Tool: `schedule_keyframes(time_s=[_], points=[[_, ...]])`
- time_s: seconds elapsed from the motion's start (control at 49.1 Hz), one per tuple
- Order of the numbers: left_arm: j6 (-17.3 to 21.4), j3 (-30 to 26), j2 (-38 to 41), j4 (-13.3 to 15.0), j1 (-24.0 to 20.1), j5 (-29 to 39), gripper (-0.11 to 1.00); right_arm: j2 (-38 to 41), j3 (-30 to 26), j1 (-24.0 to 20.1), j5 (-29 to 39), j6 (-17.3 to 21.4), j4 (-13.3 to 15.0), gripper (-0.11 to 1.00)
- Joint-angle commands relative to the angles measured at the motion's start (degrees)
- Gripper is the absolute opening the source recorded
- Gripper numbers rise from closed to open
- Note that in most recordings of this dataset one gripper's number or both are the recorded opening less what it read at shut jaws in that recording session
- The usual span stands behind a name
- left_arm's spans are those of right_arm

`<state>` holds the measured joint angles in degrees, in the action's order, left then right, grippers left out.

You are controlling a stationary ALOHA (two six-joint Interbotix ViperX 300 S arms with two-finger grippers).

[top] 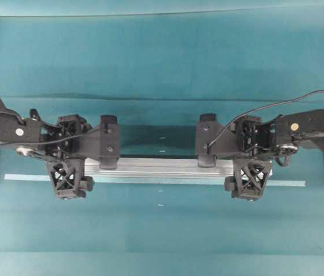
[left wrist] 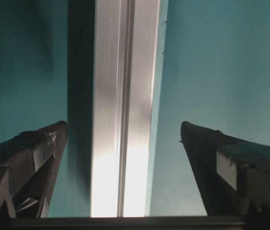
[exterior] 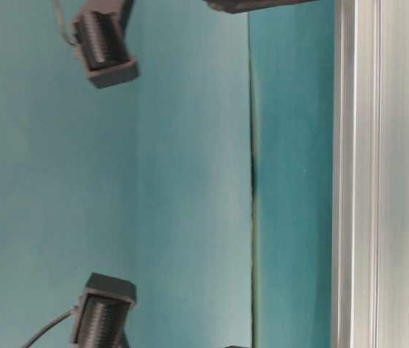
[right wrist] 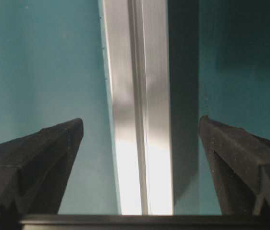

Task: Lift the metal rail with both hands.
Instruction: 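Close both grippers on the silver rail near each end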

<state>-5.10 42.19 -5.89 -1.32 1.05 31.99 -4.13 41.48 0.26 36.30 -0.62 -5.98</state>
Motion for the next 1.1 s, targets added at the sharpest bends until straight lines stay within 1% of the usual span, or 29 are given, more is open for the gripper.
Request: schedule_keyframes(time_s=[0.0, 0.367, 0.672, 0.815, 0.896, 0.958, 0.998, 1.019, 1.08], points=[[0.1, -0.1, 0.7, -0.2, 0.1, -1.2, 0.98, 1.0, 0.4, -0.1, -1.3, -0.1, -0.2, 1.00], [0.0, 1.1, 3.5, -0.3, 0.1, -5.4, 0.98, 4.6, 4.2, 0.1, -7.6, -0.2, -0.2, 1.00], [0.0, 1.3, 3.8, -0.3, 0.0, -5.9, 0.98, 5.1, 4.3, 0.6, -8.8, -0.3, -0.1, 1.00], [0.0, 1.3, 3.5, -0.3, 0.1, -6.0, 0.95, 5.2, 4.1, 0.6, -8.8, -0.1, -0.1, 0.99], [0.0, 1.3, 3.5, -0.2, 0.1, -6.0, 0.89, 5.1, 4.0, 0.6, -8.5, -0.2, -0.1, 0.98], [0.0, 1.4, 3.3, -0.3, 0.4, -6.0, 0.81, 5.2, 4.0, 0.5, -8.5, -0.3, -0.1, 0.95], [0.1, 1.4, 3.2, -0.2, 0.5, -6.0, 0.72, 5.2, 4.0, 0.5, -8.5, -0.4, -0.1, 0.91], [0.2, 1.3, 3.2, -0.2, 0.6, -6.0, 0.65, 5.2, 4.0, 0.4, -8.4, -0.3, -0.1, 0.89], [0.5, 1.4, 2.8, -0.3, 0.8, -6.2, 0.49, 5.2, 3.9, 0.4, -8.3, -0.4, -0.1, 0.76]])
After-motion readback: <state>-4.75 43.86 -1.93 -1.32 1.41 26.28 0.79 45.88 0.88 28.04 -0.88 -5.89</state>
